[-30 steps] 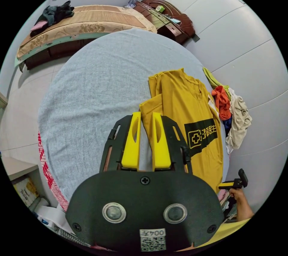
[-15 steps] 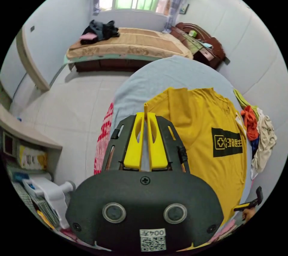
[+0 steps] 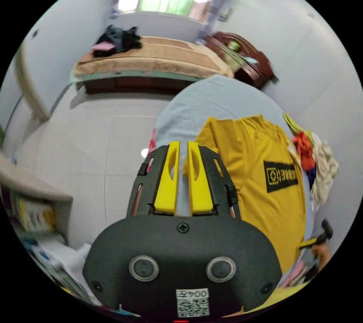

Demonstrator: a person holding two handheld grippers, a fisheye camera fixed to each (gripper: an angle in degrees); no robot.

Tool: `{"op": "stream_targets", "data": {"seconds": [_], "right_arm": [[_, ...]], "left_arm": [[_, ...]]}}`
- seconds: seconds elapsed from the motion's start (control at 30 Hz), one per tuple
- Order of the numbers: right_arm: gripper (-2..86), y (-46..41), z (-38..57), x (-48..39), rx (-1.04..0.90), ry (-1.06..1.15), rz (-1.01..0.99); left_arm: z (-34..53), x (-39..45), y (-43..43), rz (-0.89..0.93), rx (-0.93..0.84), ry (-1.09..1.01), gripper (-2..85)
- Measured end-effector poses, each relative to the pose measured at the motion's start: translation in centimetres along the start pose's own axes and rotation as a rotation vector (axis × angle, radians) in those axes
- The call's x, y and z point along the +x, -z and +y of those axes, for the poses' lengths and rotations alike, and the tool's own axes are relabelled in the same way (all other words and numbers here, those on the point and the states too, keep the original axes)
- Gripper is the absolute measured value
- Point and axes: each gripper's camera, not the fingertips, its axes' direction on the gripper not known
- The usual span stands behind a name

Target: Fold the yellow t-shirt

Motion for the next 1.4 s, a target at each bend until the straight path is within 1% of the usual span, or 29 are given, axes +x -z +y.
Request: {"op": "stream_targets", "data": {"seconds": [0.07,0.13,0.2,0.3,0.37,0.43,0.53,0.57,0.63,0.77,0.9,1.03,1.17,1.27,1.37,1.4], "right_arm": [[4.0,0.1,0.4,0.1,0.017,0.003,-0.004],[3.9,0.2,0.8,0.6,0.034,-0.016,-0.033],[3.9,0.2,1.1,1.0,0.045,-0.023,-0.050],[4.0,0.4,1.6,1.6,0.063,-0.054,-0.087],[4.0,0.5,2.0,1.8,0.075,-0.064,-0.101],[4.1,0.6,2.4,2.0,0.090,-0.071,-0.116],[4.1,0.8,2.8,2.3,0.103,-0.077,-0.138],[4.1,0.8,2.8,2.4,0.104,-0.080,-0.143],[4.1,1.0,3.0,2.6,0.107,-0.087,-0.162],[4.1,1.3,3.3,2.7,0.113,-0.090,-0.175],[4.1,1.6,3.9,2.7,0.134,-0.109,-0.190],[4.1,1.9,4.6,2.1,0.176,-0.103,-0.164],[4.9,2.5,4.9,1.0,0.186,-0.141,-0.149],[8.5,3.5,5.4,-0.2,0.226,-0.127,-0.118],[12.6,2.9,5.2,0.0,0.187,-0.166,-0.078],[13.0,3.0,5.3,0.4,0.206,-0.169,-0.109]], "left_arm": [[-3.5,1.9,-1.8,-0.053,-0.090,-0.193,1.9],[-5.7,3.1,-3.2,-0.089,-0.129,-0.282,2.0],[-7.8,4.0,-4.7,-0.073,-0.165,-0.331,2.3],[-10.5,6.1,-7.6,-0.067,-0.276,-0.439,2.9],[-11.6,7.4,-9.4,-0.109,-0.343,-0.513,3.5],[-12.3,7.7,-10.0,-0.097,-0.356,-0.520,4.4],[-13.3,7.6,-10.2,0.031,-0.350,-0.484,6.4],[-13.4,7.6,-10.3,0.039,-0.351,-0.486,6.6],[-13.3,7.8,-10.6,0.005,-0.364,-0.508,6.7],[-12.9,7.6,-11.4,0.041,-0.379,-0.485,6.7],[-12.4,7.8,-11.6,0.027,-0.369,-0.485,6.4],[-11.5,8.4,-11.6,0.004,-0.358,-0.507,3.7],[-10.6,8.1,-11.7,0.003,-0.340,-0.468,1.9],[-9.9,7.6,-11.7,0.010,-0.333,-0.444,1.4],[-9.1,7.4,-11.6,-0.030,-0.323,-0.450,1.1],[-8.9,7.3,-11.5,-0.046,-0.318,-0.448,1.1]]}}
